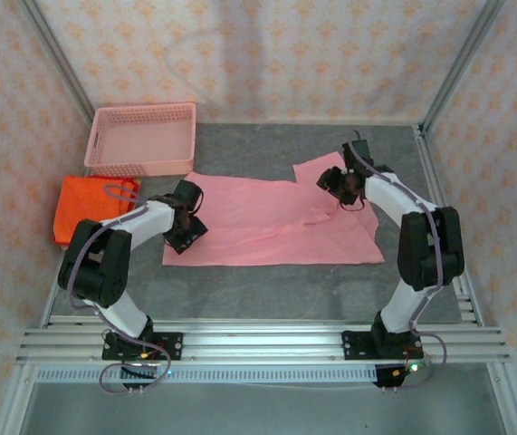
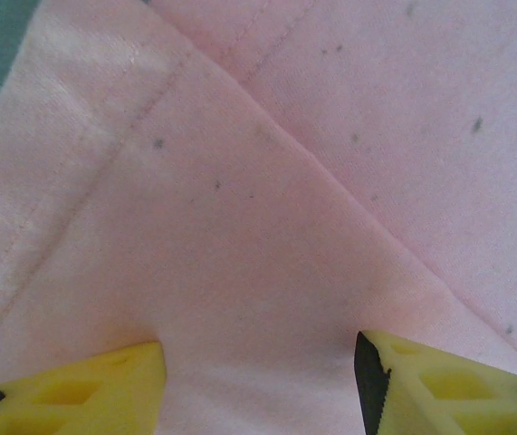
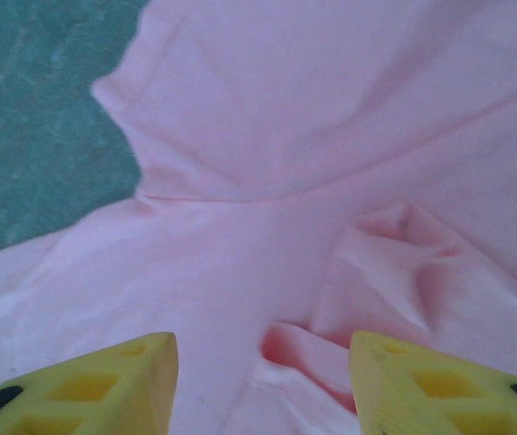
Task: Fold and stack the t-shirts
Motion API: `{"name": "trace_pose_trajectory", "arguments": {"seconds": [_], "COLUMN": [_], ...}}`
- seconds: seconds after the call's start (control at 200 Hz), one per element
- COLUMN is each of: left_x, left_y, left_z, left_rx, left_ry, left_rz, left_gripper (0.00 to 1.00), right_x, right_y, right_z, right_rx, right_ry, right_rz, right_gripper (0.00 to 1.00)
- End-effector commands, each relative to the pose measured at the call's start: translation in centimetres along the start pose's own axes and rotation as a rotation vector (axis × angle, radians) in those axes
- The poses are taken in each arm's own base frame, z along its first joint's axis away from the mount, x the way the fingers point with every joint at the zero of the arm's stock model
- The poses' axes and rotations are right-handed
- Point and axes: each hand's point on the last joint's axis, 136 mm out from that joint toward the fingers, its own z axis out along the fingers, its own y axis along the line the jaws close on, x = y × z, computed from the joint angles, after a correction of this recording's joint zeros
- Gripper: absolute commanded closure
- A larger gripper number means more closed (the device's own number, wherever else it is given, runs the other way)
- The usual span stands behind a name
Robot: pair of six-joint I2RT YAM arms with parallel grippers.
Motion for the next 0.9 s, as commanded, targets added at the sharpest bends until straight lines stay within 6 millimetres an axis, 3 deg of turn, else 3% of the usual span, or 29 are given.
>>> {"name": "trace_pose_trajectory", "arguments": {"seconds": [0.0,0.095,0.17,0.38,0.595,0.751,0.896], "left_x": [0.0,-0.1,-0.2,0.0,0.0,0.0,0.0], "left_y": [1.0,0.7,0.3,0.2,0.3,0.2,0.3], "left_z": [-0.5,-0.7,-1.0,-0.9,-0.8,-0.7,-0.7], "left_rx": [-0.050,-0.045,-0.039,-0.044,-0.046,-0.047,-0.049], "left_ry": [-0.018,-0.020,-0.027,-0.021,-0.020,-0.018,-0.018], "left_rz": [0.033,0.043,0.054,0.053,0.052,0.055,0.056], "left_gripper": [0.41,0.41,0.41,0.41,0.41,0.41,0.41], "right_x": [2.2,3.2,3.7,4.7,5.5,4.7,3.4], "right_y": [-3.0,-4.2,-4.1,-3.3,-3.3,-2.5,-0.8], "right_z": [-0.2,0.2,0.6,2.2,3.2,3.2,3.0], "right_rx": [0.101,0.124,0.114,0.071,0.063,0.041,-0.007], "right_ry": [0.036,0.055,0.086,0.167,0.227,0.206,0.186], "right_rz": [0.009,0.012,0.012,0.046,0.054,0.058,0.055], "right_gripper": [0.48,0.56,0.69,0.74,0.73,1.00,1.00]}}
